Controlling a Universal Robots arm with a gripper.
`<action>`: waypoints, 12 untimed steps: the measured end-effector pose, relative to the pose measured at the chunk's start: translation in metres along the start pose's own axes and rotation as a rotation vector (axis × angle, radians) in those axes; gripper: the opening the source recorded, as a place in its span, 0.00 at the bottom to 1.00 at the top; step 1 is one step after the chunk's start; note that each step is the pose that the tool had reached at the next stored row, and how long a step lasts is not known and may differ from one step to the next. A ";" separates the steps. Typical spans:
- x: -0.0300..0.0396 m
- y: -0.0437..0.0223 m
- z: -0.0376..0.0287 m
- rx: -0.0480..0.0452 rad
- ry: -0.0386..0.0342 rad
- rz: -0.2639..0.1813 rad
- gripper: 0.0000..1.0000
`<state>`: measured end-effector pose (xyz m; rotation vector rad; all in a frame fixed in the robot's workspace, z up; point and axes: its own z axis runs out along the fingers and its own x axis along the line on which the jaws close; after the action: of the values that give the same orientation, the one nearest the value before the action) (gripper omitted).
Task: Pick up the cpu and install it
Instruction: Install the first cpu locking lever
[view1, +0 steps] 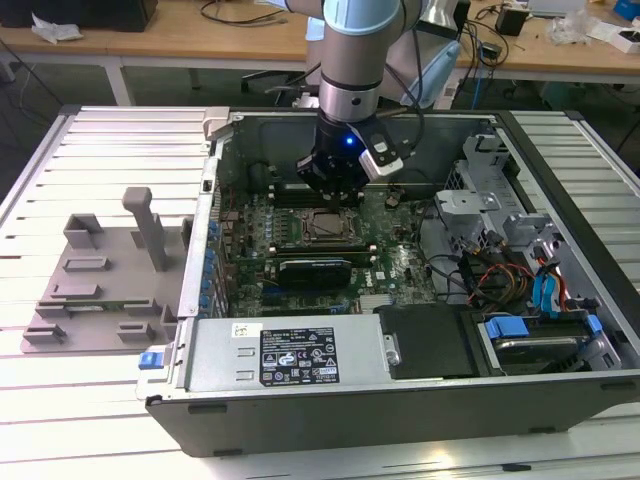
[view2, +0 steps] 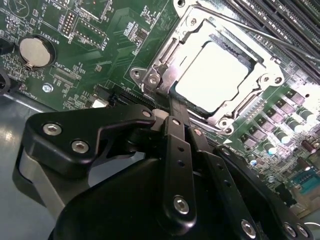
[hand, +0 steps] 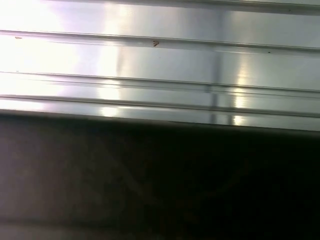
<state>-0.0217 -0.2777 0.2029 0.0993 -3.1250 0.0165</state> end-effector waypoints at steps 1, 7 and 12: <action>-0.0003 0.0001 0.0003 0.0015 0.0001 0.000 0.11; -0.0029 0.0017 0.0012 0.0054 0.0005 0.000 0.11; -0.0066 0.0012 -0.0013 0.0070 -0.0015 0.000 0.11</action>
<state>-0.0152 -0.2761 0.2041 0.0997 -3.1267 0.0274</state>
